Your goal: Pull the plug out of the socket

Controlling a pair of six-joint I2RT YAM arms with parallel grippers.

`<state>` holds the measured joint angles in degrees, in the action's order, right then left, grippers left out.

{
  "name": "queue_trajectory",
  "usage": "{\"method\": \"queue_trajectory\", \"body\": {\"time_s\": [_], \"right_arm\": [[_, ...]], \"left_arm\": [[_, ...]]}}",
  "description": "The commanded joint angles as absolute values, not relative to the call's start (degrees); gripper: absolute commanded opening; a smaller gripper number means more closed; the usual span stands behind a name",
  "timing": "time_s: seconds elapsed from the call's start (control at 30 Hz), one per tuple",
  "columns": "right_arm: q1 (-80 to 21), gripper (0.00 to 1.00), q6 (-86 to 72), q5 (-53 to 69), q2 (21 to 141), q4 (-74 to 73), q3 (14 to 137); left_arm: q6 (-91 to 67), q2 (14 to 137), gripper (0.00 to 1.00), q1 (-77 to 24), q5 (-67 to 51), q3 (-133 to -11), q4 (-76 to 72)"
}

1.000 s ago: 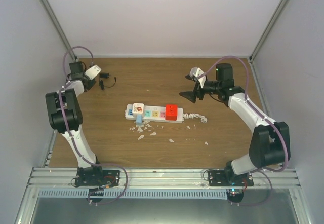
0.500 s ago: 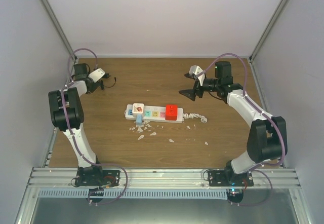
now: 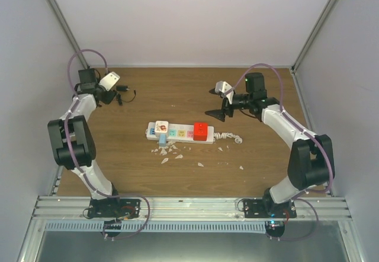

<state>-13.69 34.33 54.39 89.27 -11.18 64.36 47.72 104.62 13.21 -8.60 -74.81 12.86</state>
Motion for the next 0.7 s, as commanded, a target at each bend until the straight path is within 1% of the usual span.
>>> {"method": "queue_trajectory", "body": {"time_s": [0.0,0.17,0.43,0.67], "right_arm": [[-16.6,1.00,37.6,55.6,91.8,-14.0,67.2],[-20.8,1.00,37.5,55.4,94.0,-14.0,68.6],[-29.8,1.00,37.0,50.2,101.2,-15.0,74.0],[-36.3,1.00,33.7,45.5,107.4,-15.5,79.8]], "left_arm": [[45.3,98.1,0.68,13.1,-13.3,-70.9,15.4],[44.0,90.8,0.73,12.9,-20.4,-66.0,19.6],[38.3,80.2,0.75,10.9,-31.1,-58.6,26.4],[36.4,75.0,0.74,9.3,-32.2,-51.6,27.4]]}}
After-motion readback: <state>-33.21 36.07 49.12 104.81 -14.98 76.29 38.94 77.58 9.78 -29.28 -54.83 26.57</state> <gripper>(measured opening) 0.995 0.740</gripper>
